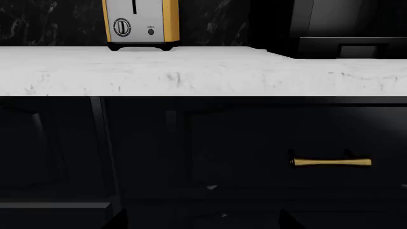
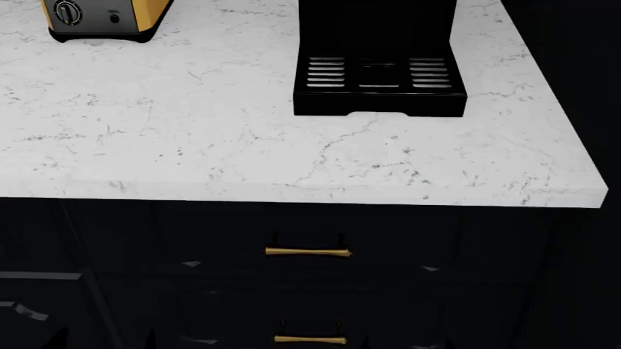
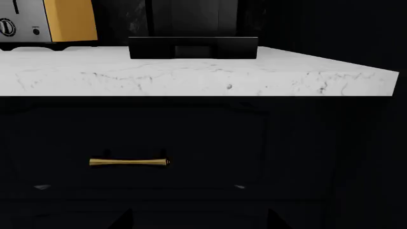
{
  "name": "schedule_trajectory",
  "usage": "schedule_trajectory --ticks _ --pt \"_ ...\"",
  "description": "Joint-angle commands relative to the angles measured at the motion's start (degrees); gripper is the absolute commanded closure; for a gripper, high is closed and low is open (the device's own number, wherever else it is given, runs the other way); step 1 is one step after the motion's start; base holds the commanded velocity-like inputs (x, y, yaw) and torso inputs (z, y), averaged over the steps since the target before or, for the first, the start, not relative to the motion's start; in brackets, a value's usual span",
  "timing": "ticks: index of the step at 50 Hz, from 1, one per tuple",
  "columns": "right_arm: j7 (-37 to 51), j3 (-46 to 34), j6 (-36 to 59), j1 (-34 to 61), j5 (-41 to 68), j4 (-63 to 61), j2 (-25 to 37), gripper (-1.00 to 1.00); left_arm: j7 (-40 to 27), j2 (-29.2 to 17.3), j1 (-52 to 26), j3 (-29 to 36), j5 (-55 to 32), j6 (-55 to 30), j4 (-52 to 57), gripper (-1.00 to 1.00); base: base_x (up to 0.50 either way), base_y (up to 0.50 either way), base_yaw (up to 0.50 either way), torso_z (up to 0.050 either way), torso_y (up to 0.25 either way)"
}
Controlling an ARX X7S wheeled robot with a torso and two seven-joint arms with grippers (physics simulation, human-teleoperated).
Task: Navigate to the stove.
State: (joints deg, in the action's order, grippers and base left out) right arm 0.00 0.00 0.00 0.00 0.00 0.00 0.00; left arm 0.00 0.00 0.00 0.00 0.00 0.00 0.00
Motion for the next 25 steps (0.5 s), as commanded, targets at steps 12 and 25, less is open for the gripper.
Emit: schedule_trajectory --ticks 12,25 --pt "2.97 -3.15 0.23 0.66 1.88 -0.12 2.46 -1.0 -2.81 -2.58 0.26 2.35 -2.88 -0.54 0.94 -1.0 0.0 0.0 0.0 0.0 0.0" --pt "4.41 -4.77 0.09 0.86 3.29 -0.89 3.64 -1.0 -4.75 -4.05 0.34 2.92 -3.96 0.41 0.56 -1.0 -0.49 0.0 0.0 0.0 0.0"
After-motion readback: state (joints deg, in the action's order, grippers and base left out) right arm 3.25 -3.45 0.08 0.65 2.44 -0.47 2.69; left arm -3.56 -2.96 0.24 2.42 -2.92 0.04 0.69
